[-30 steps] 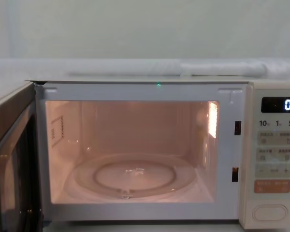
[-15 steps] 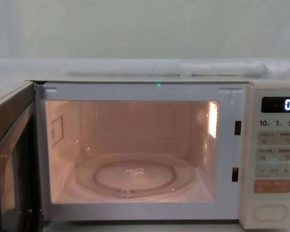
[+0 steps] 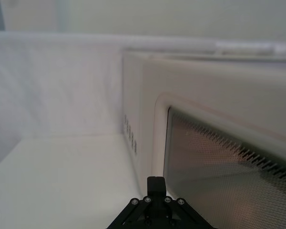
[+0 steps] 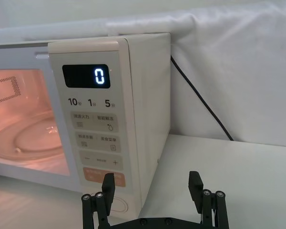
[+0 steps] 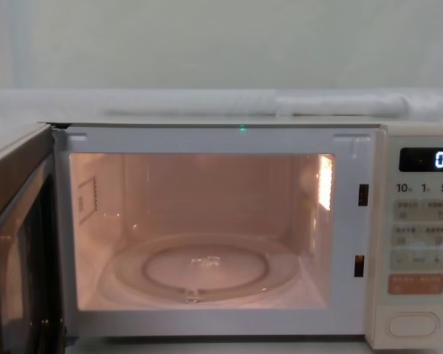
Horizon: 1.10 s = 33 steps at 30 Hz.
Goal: Press the button to open the microwave door with one hand; close the microwave door with the other hand.
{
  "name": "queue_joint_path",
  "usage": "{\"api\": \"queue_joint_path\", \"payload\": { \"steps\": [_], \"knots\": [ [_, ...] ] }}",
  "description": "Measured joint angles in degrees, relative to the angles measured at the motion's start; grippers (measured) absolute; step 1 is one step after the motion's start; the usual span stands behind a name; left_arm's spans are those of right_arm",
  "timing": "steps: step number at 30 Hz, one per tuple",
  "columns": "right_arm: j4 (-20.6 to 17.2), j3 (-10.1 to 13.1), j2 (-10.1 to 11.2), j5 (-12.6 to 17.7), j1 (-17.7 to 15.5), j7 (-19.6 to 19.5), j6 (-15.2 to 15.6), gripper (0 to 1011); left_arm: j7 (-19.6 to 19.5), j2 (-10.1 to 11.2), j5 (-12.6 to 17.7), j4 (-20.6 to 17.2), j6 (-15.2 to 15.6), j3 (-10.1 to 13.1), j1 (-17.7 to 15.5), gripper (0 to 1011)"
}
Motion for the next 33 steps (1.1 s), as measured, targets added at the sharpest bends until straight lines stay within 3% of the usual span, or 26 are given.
{"api": "queue_joint_path", "payload": {
  "steps": [2,4,7,9,16,19,25,30,33],
  "knots": [
    [0.00,0.00,0.00,0.00,0.00,0.00,0.00,1002,-0.80,0.23,-0.78,-0.44,-0.21,-0.50,0.46,0],
    [0.00,0.00,0.00,0.00,0.00,0.00,0.00,1002,-4.01,1.44,-3.91,-2.33,-1.17,-2.45,2.04,0],
    [0.00,0.00,0.00,0.00,0.00,0.00,0.00,1002,-6.09,2.46,-5.94,-3.71,-1.71,-3.48,3.02,0],
    [0.00,0.00,0.00,0.00,0.00,0.00,0.00,1002,-8.92,4.21,-8.43,-5.62,-2.22,-4.44,4.44,0],
    [0.00,0.00,0.00,0.00,0.00,0.00,0.00,1002,-13.80,7.85,-11.41,-8.18,-2.38,-4.06,5.93,0],
    [0.00,0.00,0.00,0.00,0.00,0.00,0.00,1002,-16.03,9.92,-12.55,-8.91,-2.12,-2.99,5.88,0],
    [0.00,0.00,0.00,0.00,0.00,0.00,0.00,1002,-17.90,11.83,-13.58,-9.06,-1.51,-0.51,3.76,0],
    [0.00,0.00,0.00,0.00,0.00,0.00,0.00,1002,-18.37,12.35,-13.76,-7.88,-0.91,3.00,-0.13,0],
    [0.01,0.00,0.00,0.00,0.00,0.00,0.00,1002,-17.86,11.91,-12.95,-5.72,0.17,7.19,-4.97,0]
  ]
}}
